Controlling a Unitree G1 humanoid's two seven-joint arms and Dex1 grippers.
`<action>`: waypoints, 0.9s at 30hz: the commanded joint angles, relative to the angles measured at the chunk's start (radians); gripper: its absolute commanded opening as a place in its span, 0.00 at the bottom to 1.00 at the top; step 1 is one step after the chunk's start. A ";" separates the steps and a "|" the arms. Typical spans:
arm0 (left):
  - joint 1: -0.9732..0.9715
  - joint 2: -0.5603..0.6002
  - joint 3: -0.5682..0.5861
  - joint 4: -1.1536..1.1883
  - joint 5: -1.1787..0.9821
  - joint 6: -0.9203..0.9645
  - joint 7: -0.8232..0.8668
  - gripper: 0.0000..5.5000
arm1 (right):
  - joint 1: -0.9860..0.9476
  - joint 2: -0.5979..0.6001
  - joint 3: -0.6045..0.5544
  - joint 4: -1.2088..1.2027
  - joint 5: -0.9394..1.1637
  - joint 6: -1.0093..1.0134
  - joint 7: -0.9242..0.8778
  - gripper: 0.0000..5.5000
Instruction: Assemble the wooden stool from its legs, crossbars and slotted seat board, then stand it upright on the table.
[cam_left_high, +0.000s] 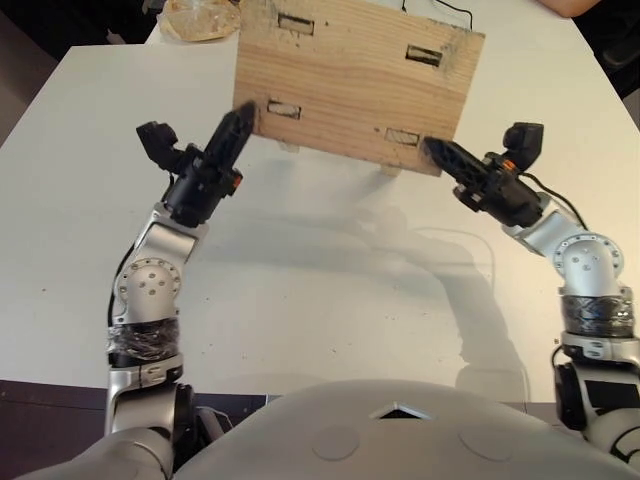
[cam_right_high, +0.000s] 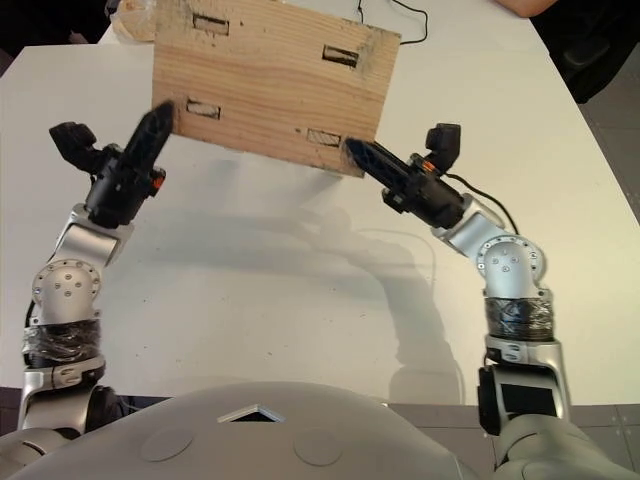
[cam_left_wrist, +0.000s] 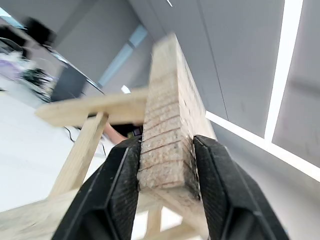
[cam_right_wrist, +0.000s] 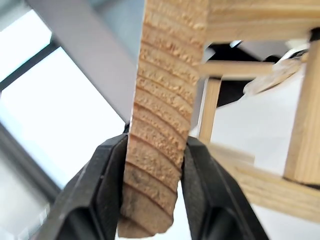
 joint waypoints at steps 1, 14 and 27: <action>-0.247 -0.184 -0.043 -0.319 -0.480 -0.108 0.688 0.26 | -0.413 0.294 -0.110 -0.204 0.431 -0.321 -0.887 0.27; -0.292 -0.270 -0.047 -0.228 -0.435 -0.157 1.153 0.23 | -0.354 0.361 -0.075 -0.166 0.171 -0.352 -1.431 0.24; -0.187 -0.278 -0.062 -0.130 -0.188 -0.054 1.171 0.23 | -0.097 0.334 0.020 -0.105 -0.105 -0.238 -1.352 0.26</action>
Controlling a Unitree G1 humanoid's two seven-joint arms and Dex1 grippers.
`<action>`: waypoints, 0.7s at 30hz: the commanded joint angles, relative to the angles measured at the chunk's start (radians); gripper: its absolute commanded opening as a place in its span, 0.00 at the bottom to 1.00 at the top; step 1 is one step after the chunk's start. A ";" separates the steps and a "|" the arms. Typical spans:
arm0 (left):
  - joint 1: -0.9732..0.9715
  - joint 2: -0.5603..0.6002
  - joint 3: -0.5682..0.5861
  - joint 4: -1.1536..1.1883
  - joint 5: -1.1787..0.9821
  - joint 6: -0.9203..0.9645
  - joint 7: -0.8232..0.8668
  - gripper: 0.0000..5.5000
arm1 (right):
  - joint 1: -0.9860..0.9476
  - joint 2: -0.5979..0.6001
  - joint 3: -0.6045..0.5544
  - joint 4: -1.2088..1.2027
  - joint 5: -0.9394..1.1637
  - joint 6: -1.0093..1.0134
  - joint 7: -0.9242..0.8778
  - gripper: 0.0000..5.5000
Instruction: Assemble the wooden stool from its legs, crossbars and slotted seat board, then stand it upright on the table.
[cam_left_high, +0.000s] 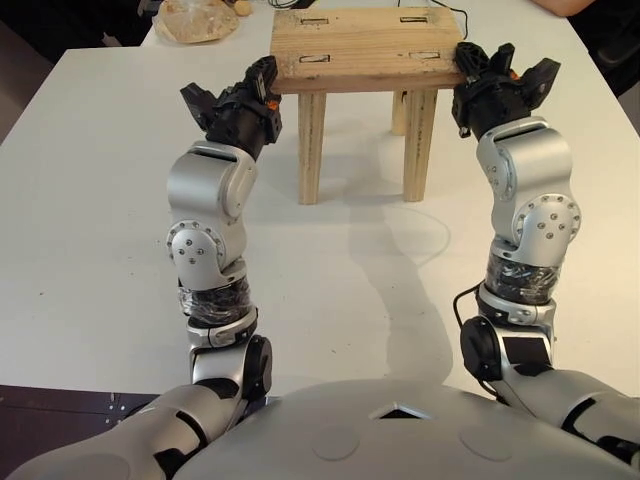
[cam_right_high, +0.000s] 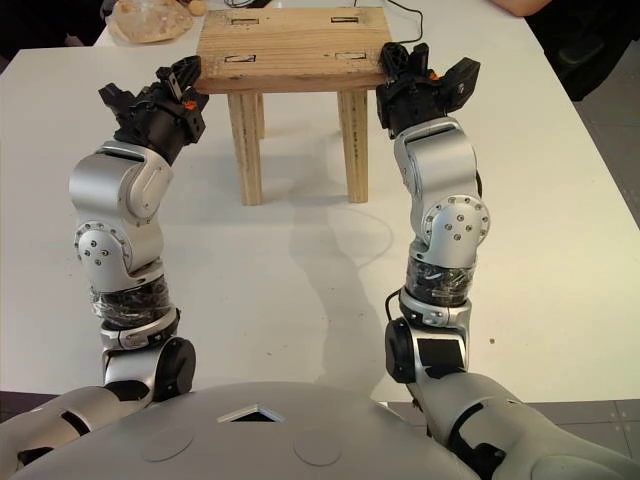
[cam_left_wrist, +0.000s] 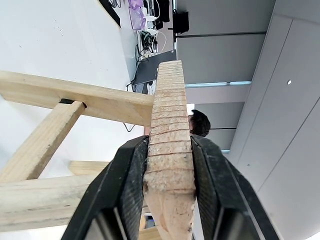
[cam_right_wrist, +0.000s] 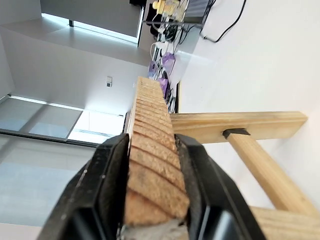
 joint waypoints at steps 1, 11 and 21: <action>0.054 0.014 -0.010 0.067 0.084 0.052 -0.021 0.23 | 0.125 -0.029 0.074 0.103 -0.147 0.130 0.013 0.27; 0.028 0.085 0.020 0.051 0.267 0.121 -0.099 0.57 | 0.087 -0.050 0.048 0.039 -0.380 0.093 0.215 0.61; 0.028 0.452 -0.045 -0.243 0.839 0.251 -0.245 0.61 | 0.022 -0.287 0.105 -0.025 -1.014 -0.041 0.405 0.82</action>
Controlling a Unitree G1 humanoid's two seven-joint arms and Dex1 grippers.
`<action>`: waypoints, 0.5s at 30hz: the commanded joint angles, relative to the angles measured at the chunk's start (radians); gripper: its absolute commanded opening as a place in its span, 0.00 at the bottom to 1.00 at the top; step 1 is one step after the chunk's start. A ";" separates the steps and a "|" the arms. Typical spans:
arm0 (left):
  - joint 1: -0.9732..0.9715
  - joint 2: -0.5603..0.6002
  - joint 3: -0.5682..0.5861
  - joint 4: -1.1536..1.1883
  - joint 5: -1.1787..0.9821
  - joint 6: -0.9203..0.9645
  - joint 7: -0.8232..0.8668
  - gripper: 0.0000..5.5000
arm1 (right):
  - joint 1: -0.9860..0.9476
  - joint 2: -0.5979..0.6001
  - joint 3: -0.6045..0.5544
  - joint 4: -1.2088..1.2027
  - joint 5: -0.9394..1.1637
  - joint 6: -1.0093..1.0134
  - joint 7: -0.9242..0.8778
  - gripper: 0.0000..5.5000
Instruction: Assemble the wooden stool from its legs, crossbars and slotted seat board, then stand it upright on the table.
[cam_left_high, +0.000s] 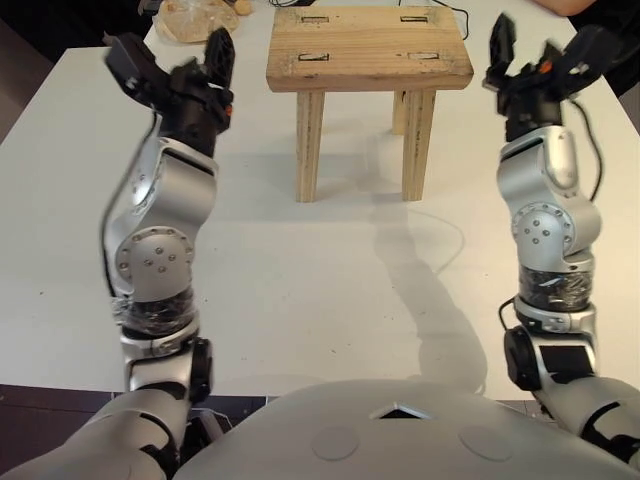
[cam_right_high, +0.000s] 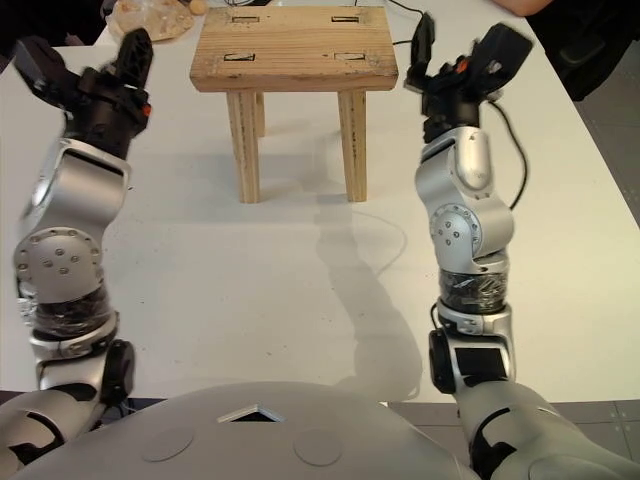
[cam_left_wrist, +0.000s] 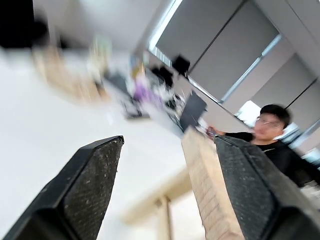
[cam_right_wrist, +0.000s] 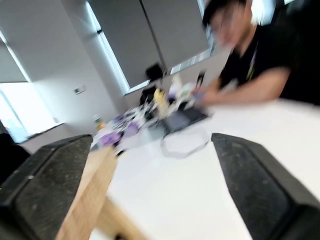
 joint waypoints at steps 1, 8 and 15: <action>0.037 0.119 -0.044 -0.046 0.328 -0.006 -0.040 0.61 | 0.008 -0.034 0.018 0.012 -0.206 -0.039 0.023 0.82; 0.248 0.041 -0.178 0.203 0.752 -0.218 -0.101 0.66 | 0.145 0.039 0.086 0.257 -0.478 -0.201 0.026 0.83; 0.209 -0.099 -0.163 0.496 0.902 -0.415 -0.154 0.72 | 0.105 0.137 0.100 0.495 -0.620 -0.350 -0.010 0.83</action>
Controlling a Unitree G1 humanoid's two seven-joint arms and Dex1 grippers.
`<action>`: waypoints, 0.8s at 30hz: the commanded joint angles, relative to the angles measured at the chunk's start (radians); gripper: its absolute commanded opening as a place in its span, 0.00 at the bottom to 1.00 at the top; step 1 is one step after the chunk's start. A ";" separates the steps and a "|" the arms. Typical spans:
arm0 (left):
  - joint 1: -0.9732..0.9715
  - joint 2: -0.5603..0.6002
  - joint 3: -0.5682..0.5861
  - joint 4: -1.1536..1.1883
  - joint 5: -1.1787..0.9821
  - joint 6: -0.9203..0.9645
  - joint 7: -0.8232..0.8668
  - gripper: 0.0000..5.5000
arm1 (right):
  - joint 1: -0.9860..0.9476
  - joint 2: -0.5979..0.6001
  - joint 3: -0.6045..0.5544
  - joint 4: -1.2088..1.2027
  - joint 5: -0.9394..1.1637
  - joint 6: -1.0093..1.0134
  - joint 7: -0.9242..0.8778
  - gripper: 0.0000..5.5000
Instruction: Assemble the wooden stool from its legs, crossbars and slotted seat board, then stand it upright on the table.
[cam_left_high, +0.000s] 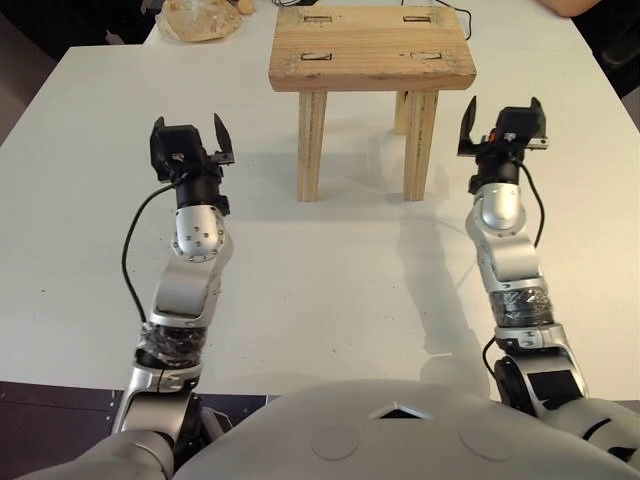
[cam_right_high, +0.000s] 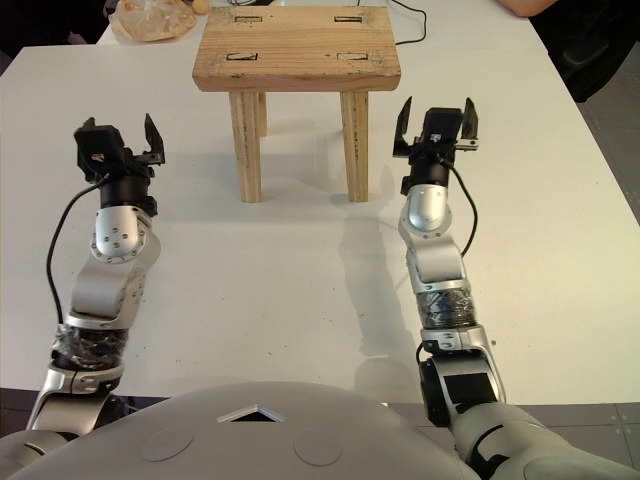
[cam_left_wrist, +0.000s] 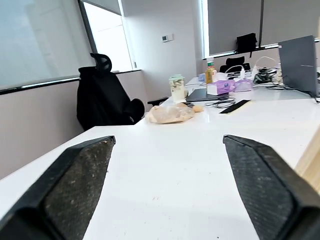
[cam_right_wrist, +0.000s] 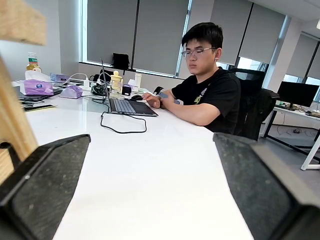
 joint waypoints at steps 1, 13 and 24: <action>-0.050 -0.083 0.030 0.170 0.069 -0.098 -0.003 0.72 | -0.066 0.030 -0.009 0.157 -0.080 -0.076 -0.028 0.83; -0.181 -0.182 0.111 0.501 0.139 -0.284 -0.057 0.72 | -0.128 0.077 -0.061 0.392 -0.122 -0.202 -0.044 0.66; -0.237 -0.179 0.152 0.557 0.165 -0.312 -0.123 0.64 | -0.138 0.124 -0.080 0.420 -0.152 -0.227 -0.084 0.66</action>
